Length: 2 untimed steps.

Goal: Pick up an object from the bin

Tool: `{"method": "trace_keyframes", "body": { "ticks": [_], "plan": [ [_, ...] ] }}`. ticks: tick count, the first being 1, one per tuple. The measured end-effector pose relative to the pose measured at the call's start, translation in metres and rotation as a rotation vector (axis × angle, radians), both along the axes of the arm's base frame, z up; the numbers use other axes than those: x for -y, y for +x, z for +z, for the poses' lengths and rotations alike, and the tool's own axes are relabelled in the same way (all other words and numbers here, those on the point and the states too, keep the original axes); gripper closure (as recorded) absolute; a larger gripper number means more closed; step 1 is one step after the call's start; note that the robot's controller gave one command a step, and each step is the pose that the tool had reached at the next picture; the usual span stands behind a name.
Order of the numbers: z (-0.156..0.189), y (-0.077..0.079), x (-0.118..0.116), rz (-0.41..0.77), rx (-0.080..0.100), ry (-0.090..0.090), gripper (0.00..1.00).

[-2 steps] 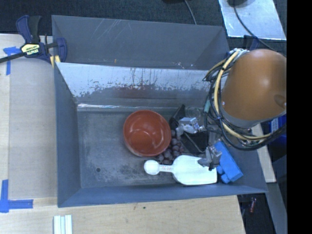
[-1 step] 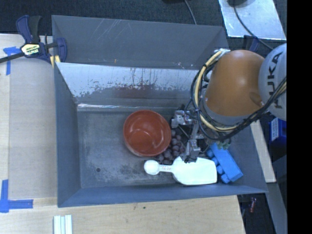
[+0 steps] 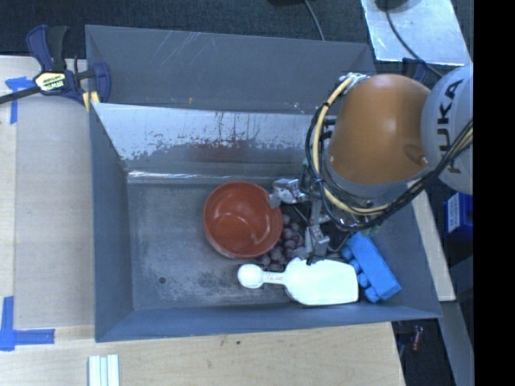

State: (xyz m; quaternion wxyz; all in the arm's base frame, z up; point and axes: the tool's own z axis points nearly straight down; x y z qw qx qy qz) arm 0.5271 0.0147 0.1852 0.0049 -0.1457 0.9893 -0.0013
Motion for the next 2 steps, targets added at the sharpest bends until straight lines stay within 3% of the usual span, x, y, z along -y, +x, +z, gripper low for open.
{"method": "trace_keyframes", "body": {
  "ticks": [1,2],
  "plan": [
    [-0.0427,0.0319,-0.0127,-0.062,-0.001,0.001,0.0],
    [-0.0515,0.0279,-0.0153,0.044,0.002,0.0,0.0]
  ]
}}
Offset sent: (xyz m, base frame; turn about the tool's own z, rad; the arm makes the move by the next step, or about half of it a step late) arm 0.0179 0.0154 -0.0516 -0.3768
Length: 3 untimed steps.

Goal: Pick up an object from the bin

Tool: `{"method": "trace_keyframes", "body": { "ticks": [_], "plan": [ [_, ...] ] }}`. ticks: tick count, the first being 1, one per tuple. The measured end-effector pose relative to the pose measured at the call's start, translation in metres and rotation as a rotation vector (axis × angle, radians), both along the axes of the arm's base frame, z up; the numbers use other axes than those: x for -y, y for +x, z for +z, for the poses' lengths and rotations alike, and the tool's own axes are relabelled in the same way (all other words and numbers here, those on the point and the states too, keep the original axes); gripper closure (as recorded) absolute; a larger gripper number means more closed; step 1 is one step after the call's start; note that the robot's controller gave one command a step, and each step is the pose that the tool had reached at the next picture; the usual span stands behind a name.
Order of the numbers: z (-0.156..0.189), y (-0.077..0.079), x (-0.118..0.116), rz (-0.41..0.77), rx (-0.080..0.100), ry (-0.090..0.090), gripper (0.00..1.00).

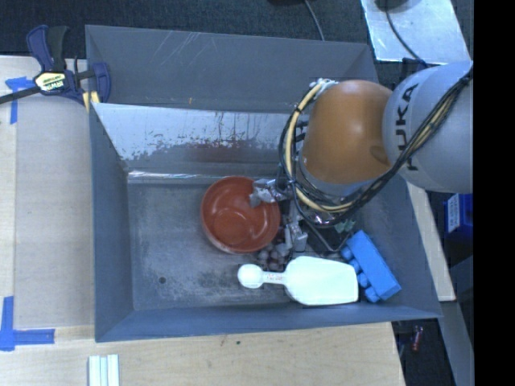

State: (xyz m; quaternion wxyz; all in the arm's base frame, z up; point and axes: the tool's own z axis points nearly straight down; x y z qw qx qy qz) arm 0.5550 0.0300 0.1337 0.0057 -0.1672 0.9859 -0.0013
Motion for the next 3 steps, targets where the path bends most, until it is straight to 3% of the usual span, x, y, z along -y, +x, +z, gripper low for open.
{"method": "trace_keyframes", "body": {
  "ticks": [1,2,3],
  "plan": [
    [-0.037,0.025,-0.009,0.035,0.004,0.002,0.0],
    [-0.06,0.025,-0.002,0.364,0.013,-0.002,1.0],
    [-0.06,0.025,-0.002,0.364,0.013,-0.002,1.0]
  ]
}}
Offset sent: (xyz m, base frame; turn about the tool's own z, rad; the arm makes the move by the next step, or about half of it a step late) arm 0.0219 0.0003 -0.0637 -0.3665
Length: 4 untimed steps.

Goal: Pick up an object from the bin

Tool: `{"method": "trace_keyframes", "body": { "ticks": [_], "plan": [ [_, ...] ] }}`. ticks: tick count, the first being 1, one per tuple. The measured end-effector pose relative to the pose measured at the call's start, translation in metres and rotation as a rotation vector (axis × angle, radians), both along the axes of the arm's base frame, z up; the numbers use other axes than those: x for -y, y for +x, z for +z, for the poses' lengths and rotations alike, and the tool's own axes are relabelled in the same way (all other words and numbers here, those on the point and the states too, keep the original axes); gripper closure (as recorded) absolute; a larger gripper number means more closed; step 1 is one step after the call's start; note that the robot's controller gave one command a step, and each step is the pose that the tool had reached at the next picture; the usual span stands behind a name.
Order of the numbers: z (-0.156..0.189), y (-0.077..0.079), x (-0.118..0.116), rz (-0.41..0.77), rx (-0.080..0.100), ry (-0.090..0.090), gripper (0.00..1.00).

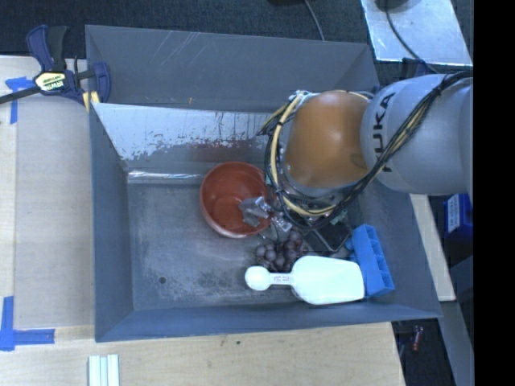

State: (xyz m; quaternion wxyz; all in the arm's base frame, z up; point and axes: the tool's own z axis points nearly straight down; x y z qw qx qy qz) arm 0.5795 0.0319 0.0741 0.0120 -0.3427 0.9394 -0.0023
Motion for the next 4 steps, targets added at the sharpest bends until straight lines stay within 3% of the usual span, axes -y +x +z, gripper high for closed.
{"method": "trace_keyframes", "body": {
  "ticks": [1,2,3,4],
  "plan": [
    [0.002,0.001,0.001,-0.005,0.002,0.002,1.0],
    [0.001,-0.008,-0.036,-0.111,0.016,0.008,1.0],
    [0.043,-0.009,-0.01,-0.024,0.006,0.002,1.0],
    [0.042,-0.009,-0.015,-0.084,0.012,0.007,1.0]
  ]
}}
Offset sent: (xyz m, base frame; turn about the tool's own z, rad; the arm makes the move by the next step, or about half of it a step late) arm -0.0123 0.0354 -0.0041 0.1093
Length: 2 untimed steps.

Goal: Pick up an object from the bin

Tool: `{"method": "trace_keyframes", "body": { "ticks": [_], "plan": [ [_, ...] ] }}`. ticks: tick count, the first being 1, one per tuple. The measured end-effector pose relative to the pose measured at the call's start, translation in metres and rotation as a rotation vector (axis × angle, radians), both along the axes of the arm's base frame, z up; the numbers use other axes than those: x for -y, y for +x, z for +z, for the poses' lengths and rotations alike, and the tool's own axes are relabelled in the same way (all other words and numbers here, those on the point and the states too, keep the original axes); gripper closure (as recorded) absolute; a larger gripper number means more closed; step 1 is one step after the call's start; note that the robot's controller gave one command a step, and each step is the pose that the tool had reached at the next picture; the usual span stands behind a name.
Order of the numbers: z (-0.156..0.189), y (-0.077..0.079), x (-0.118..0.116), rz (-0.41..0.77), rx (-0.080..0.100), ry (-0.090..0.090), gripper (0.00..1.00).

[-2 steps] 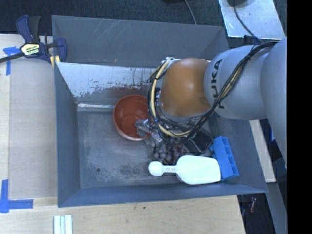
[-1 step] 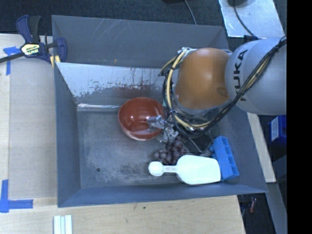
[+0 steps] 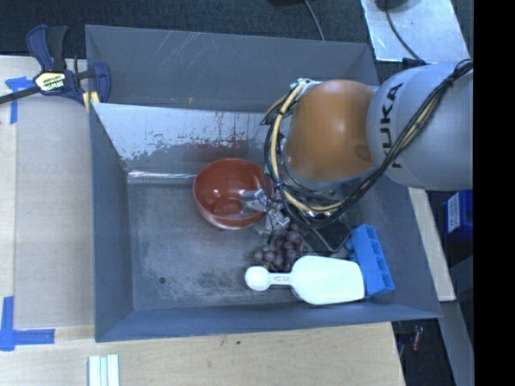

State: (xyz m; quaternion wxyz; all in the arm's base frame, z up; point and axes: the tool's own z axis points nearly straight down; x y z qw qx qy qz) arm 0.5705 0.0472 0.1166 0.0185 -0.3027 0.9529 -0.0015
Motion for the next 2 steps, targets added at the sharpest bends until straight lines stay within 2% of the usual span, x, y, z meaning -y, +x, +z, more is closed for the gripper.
{"method": "trace_keyframes", "body": {
  "ticks": [1,2],
  "plan": [
    [-0.01,0.0,0.013,0.038,-0.001,-0.004,1.0],
    [0.078,0.006,0.0,0.021,-0.003,-0.002,1.0]
  ]
}}
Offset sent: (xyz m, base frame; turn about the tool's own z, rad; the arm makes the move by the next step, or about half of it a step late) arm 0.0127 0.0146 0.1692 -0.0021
